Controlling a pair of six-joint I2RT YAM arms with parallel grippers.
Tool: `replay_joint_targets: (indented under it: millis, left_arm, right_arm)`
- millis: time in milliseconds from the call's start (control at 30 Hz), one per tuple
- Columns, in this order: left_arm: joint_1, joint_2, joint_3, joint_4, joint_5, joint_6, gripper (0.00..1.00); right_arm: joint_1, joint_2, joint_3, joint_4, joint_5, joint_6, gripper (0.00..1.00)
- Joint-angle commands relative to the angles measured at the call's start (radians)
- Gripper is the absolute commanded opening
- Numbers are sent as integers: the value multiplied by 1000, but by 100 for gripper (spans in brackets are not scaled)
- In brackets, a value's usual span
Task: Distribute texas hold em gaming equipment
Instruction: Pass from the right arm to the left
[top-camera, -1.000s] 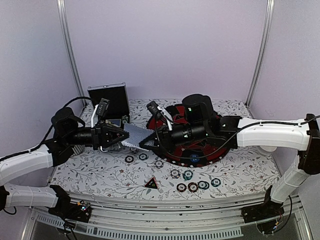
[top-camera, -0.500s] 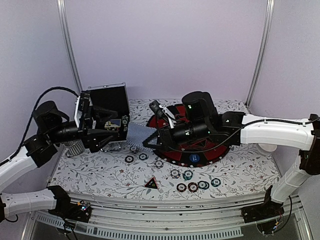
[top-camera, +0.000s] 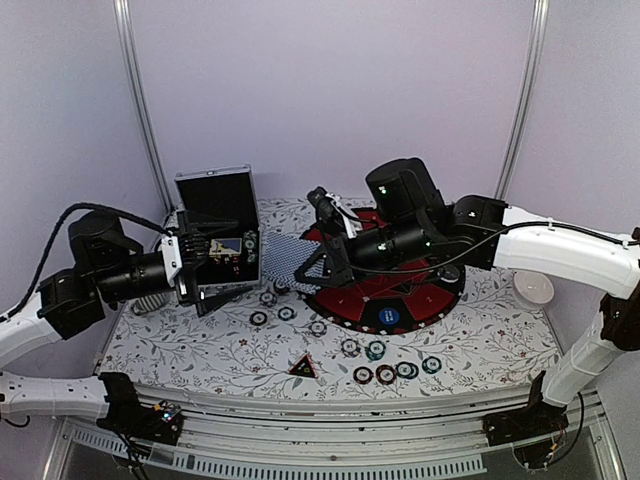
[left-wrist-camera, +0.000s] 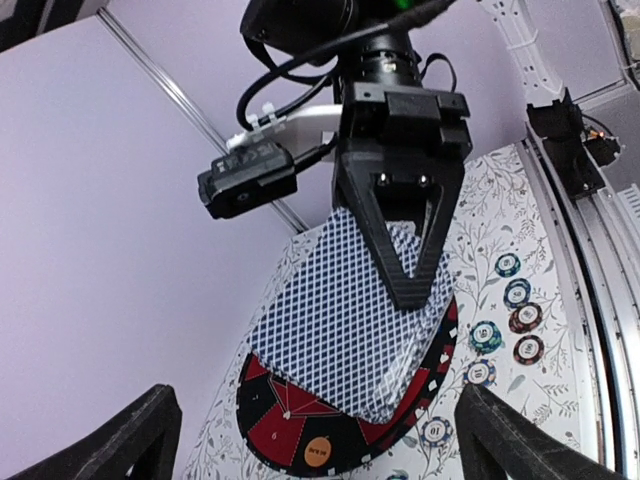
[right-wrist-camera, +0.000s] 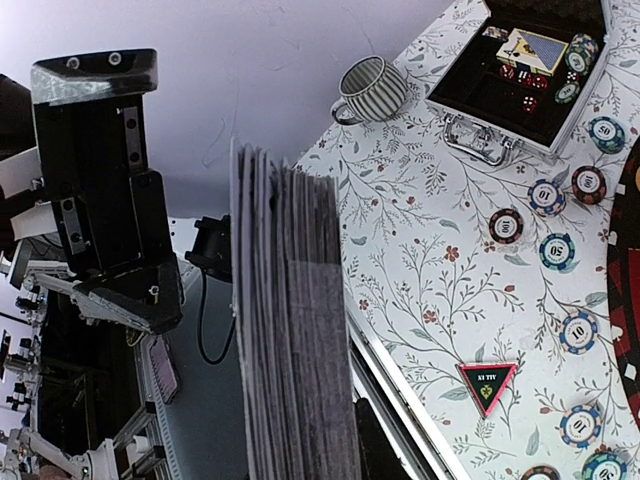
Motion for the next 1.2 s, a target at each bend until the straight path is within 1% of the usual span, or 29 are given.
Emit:
replay_joint_targets:
  millis: [0, 67, 133, 167, 233, 333, 433, 467, 500, 567, 633, 667, 733, 800, 867, 933, 1000, 1100, 1167]
  left_arm:
    - [37, -2, -54, 69, 37, -201, 98]
    - [72, 55, -57, 80, 197, -365, 98]
    - [77, 96, -72, 97, 276, -438, 98]
    - [77, 96, -92, 116, 284, -427, 98]
    - [71, 53, -143, 156, 229, -342, 98]
    - [65, -27, -183, 180, 127, -116, 98]
    - [43, -8, -143, 135, -26, 67, 98]
    - [35, 8, -130, 132, -59, 79, 98]
    - [36, 18, -129, 141, -53, 50, 98]
    - [67, 16, -179, 218, 81, -82, 98]
    - [109, 12, -268, 393, 247, -236, 98]
    - [118, 18, -297, 480, 301, -299, 98]
    - [119, 39, -310, 605, 348, -347, 98]
    - [119, 64, -310, 697, 347, -354, 98]
    - [124, 114, -316, 836, 370, -359, 98]
    - [146, 208, -301, 1012, 489, -456, 98]
    - [153, 335, -271, 1233, 586, -591, 98]
    - [157, 525, -249, 1650, 628, -786, 98]
    - [166, 637, -216, 1832, 656, -876, 98]
  right_arm:
    - [-3, -35, 7, -9, -6, -14, 3]
    - [0, -37, 1, 10, -32, -35, 3]
    - [-1, -34, 1, 16, -58, -41, 3]
    - [-1, -29, 5, 12, -64, -40, 3]
    - [-1, -18, 24, -20, -58, -36, 3]
    - [0, -3, 51, -83, -25, -23, 3]
    - [-1, 12, 57, -82, -45, -1, 3]
    - [2, 15, 57, -72, -61, 0, 3]
    - [6, 15, 56, -59, -67, -2, 3]
    - [10, 6, 57, -43, -56, -8, 3]
    - [10, -6, 64, -35, -46, -16, 3]
    - [10, -11, 72, -33, -49, -18, 3]
    - [10, -12, 96, -30, -79, -25, 3]
    - [10, -8, 120, -33, -115, -29, 3]
    - [10, -13, 138, -33, -148, -45, 3]
    - [10, -26, 150, -33, -172, -68, 3]
    - [10, -29, 162, -34, -201, -88, 3]
    - [10, -28, 178, -39, -215, -101, 3]
    - [10, -31, 186, -44, -218, -105, 3]
